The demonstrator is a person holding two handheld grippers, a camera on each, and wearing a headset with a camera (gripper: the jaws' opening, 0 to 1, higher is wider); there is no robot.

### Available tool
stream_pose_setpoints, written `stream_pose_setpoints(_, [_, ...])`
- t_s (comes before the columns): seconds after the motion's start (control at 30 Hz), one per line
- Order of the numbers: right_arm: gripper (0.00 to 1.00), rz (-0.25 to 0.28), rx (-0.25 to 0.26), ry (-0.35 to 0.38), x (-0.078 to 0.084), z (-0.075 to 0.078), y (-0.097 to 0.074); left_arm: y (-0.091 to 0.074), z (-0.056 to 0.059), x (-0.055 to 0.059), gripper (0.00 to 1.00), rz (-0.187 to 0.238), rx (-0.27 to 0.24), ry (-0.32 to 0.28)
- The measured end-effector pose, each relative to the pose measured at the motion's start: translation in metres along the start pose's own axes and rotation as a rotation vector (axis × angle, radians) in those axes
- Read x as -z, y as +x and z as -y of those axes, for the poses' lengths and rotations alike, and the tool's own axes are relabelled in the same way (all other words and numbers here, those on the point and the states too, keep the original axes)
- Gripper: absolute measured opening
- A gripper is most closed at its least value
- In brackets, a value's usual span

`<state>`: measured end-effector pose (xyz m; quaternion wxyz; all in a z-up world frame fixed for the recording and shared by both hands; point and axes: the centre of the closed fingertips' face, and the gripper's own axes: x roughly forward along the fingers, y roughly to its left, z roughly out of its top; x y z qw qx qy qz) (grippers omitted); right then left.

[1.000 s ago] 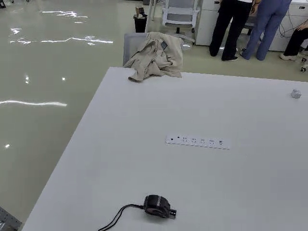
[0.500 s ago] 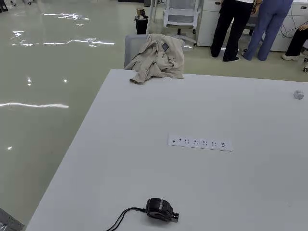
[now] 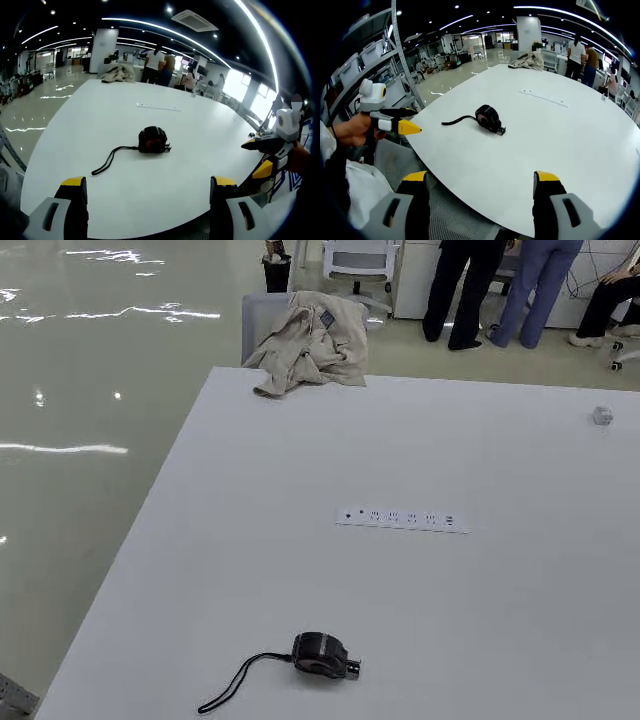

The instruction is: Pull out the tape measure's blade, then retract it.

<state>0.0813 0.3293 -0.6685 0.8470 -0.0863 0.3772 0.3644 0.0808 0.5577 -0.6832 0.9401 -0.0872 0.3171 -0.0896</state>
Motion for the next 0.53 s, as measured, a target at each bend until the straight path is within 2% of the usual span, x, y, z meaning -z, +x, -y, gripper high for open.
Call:
stream_pose_setpoints(0.13, [0.9,0.006,-0.014,0.014,0.002,-0.006,-0.005,-0.007,-0.002,0.001,1.0,0.003,-0.001,-0.002])
stream_pose_setpoints(0.33, [0.92,0.029,0.0,0.026,-0.003,-0.004,-0.011,-0.015,-0.005,0.004,1.0,0.006,-0.01,-0.008])
stream_pose_setpoints(0.53, [0.94,0.041,0.001,0.031,-0.007,-0.003,-0.013,-0.018,-0.004,0.001,1.0,0.013,-0.011,-0.009])
